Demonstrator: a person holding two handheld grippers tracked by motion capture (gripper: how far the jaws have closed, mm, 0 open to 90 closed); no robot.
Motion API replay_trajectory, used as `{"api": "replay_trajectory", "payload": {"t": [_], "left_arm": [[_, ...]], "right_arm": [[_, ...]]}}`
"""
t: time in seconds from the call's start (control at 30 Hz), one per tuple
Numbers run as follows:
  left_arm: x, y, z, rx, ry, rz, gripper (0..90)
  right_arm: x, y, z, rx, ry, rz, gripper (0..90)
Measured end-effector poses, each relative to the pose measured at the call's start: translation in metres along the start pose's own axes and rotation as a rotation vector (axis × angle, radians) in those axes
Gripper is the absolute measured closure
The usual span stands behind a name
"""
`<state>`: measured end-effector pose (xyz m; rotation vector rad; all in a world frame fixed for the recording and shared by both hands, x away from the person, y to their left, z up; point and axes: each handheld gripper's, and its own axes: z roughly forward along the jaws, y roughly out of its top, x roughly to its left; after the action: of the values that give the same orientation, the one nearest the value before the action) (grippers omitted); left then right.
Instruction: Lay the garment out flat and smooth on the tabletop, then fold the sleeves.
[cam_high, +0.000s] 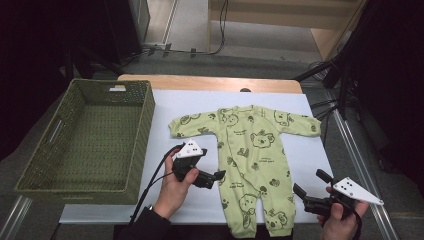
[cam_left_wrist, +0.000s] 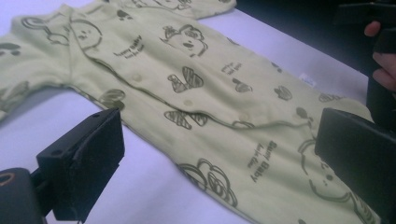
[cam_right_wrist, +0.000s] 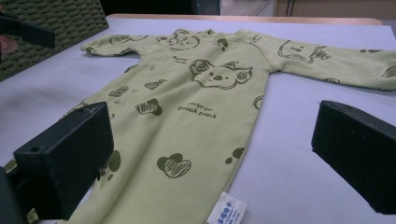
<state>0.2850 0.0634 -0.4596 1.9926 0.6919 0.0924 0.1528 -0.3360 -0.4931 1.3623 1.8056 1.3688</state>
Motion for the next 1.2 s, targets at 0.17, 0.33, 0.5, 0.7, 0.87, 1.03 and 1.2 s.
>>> {"api": "replay_trajectory", "payload": {"t": [0.17,0.33,0.5,0.7,0.87,1.03,1.2], "left_arm": [[0.011,0.014,-0.001,-0.021,0.027,0.004,1.1],[0.025,0.023,0.000,-0.035,0.049,-0.009,1.1],[0.036,0.030,0.003,-0.046,0.096,-0.004,1.1],[0.047,0.040,0.009,-0.036,0.119,-0.003,1.3],[0.058,0.045,0.016,-0.007,0.148,-0.021,5.8],[0.073,0.047,0.024,0.020,0.182,-0.045,14.5],[0.096,0.046,0.032,0.054,0.218,-0.096,20.9]], "right_arm": [[0.000,0.000,0.000,0.000,0.003,-0.002,0.0],[0.000,0.000,0.000,0.001,0.003,-0.001,0.0],[-0.001,0.000,-0.001,-0.003,0.002,0.001,0.0],[-0.001,0.000,0.000,-0.002,0.002,0.002,0.0],[0.000,0.000,0.002,0.007,0.011,-0.007,0.0],[0.000,0.000,0.002,0.003,0.015,-0.012,0.0],[-0.001,0.000,0.001,0.006,0.012,-0.008,0.0]]}}
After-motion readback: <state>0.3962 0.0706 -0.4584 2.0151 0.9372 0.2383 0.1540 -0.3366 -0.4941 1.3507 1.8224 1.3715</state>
